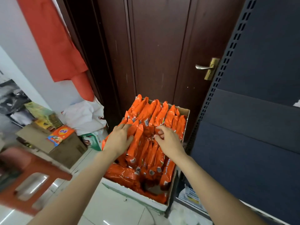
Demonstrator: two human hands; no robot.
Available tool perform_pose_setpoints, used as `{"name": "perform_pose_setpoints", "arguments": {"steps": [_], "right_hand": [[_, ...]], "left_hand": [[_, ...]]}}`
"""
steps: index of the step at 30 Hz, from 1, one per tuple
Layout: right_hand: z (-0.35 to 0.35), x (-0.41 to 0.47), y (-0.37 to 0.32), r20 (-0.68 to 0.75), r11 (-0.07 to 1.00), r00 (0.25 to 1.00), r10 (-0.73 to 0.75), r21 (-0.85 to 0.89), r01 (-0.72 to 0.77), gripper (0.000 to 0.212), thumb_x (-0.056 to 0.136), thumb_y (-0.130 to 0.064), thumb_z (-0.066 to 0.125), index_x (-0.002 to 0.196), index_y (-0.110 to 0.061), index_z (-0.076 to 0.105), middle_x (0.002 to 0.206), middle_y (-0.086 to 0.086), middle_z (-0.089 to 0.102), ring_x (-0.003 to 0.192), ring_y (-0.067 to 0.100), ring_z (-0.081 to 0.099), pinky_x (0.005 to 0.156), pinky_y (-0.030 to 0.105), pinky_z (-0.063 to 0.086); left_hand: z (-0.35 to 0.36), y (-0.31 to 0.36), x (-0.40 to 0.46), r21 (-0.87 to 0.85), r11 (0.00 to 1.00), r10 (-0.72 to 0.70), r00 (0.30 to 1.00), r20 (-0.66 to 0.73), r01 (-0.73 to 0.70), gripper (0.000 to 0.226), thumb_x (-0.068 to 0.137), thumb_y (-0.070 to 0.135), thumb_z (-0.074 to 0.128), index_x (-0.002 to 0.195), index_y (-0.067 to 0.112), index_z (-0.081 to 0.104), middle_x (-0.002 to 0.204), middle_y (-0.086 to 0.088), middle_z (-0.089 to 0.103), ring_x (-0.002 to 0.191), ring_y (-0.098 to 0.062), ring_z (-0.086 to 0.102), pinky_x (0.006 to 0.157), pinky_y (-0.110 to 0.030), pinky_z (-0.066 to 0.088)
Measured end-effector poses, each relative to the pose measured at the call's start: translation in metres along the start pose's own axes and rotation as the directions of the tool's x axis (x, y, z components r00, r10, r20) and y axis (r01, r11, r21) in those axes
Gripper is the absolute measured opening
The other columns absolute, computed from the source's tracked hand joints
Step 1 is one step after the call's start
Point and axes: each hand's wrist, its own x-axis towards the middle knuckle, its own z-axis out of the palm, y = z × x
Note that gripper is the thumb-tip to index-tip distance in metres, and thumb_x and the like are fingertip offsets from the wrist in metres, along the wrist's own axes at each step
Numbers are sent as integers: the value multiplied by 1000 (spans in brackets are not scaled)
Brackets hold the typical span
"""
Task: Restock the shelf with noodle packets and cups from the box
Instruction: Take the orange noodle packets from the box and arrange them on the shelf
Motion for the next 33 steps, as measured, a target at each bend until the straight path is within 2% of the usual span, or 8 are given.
{"name": "perform_pose_setpoints", "arguments": {"steps": [5, 10, 15, 18, 20, 25, 28, 33], "right_hand": [[21, 23, -6, 68, 999, 997, 31, 26, -33, 43, 95, -28, 52, 136, -20, 45, 127, 5, 55, 115, 18, 55, 98, 36, 47], [36, 30, -13, 141, 994, 985, 98, 41, -104, 51, 96, -27, 51, 144, -21, 36, 133, 9, 54, 121, 22, 53, 104, 33, 41], [51, 36, -24, 162, 970, 965, 207, 94, -224, 51, 97, -32, 48, 145, -20, 34, 129, 8, 58, 119, 23, 55, 104, 33, 41], [61, 37, -27, 98, 963, 963, 250, 81, -258, 31, 98, -37, 42, 112, -18, 62, 106, 6, 65, 107, 23, 58, 88, 30, 42], [67, 37, -27, 46, 951, 954, 295, 80, -298, 31, 98, -40, 42, 90, -17, 62, 93, 5, 62, 99, 25, 58, 77, 28, 37], [77, 28, -28, -14, 875, 906, 422, 267, -404, 39, 89, -42, 57, 117, -15, 58, 114, 6, 64, 107, 26, 60, 95, 43, 48], [78, 23, -29, -15, 843, 879, 477, 292, -452, 53, 84, -44, 64, 127, -17, 49, 124, 4, 58, 115, 25, 55, 98, 43, 46], [78, 14, -26, -39, 837, 876, 480, 319, -444, 47, 78, -24, 74, 120, -19, 51, 112, 4, 62, 106, 23, 60, 94, 45, 50]], "left_hand": [[3, -17, 16, -17, 999, 51, 986, 161, -49, 59, 90, 26, 59, 143, 13, 36, 145, -7, 37, 134, -24, 35, 111, -26, 21], [3, -24, 26, -69, 997, 55, 984, 170, -43, 61, 86, 18, 63, 142, 13, 38, 139, -10, 39, 128, -26, 42, 106, -25, 28], [4, -33, 35, -170, 980, 137, 975, 174, -107, 45, 81, 10, 64, 125, 12, 57, 118, -13, 57, 115, -28, 52, 93, -26, 36], [0, -35, 32, -240, 956, 213, 961, 178, -168, 47, 82, 8, 64, 128, 9, 56, 123, -10, 60, 112, -26, 55, 90, -21, 35], [-1, -36, 27, -338, 928, 238, 947, 215, -157, 50, 84, 10, 66, 132, 9, 51, 125, -9, 60, 107, -23, 59, 87, -18, 39], [4, -46, 18, -579, 815, 278, 881, 382, -7, 60, 90, 4, 57, 143, 13, 30, 128, -1, 54, 109, -13, 56, 85, -9, 43], [5, -50, 19, -627, 777, 321, 828, 460, 47, 63, 91, -5, 51, 145, 13, 24, 137, -5, 49, 120, -16, 52, 95, -20, 43], [8, -51, 23, -669, 742, 389, 782, 487, 47, 63, 90, -13, 42, 146, 10, 24, 141, -8, 46, 124, -18, 50, 85, -11, 46]]}}
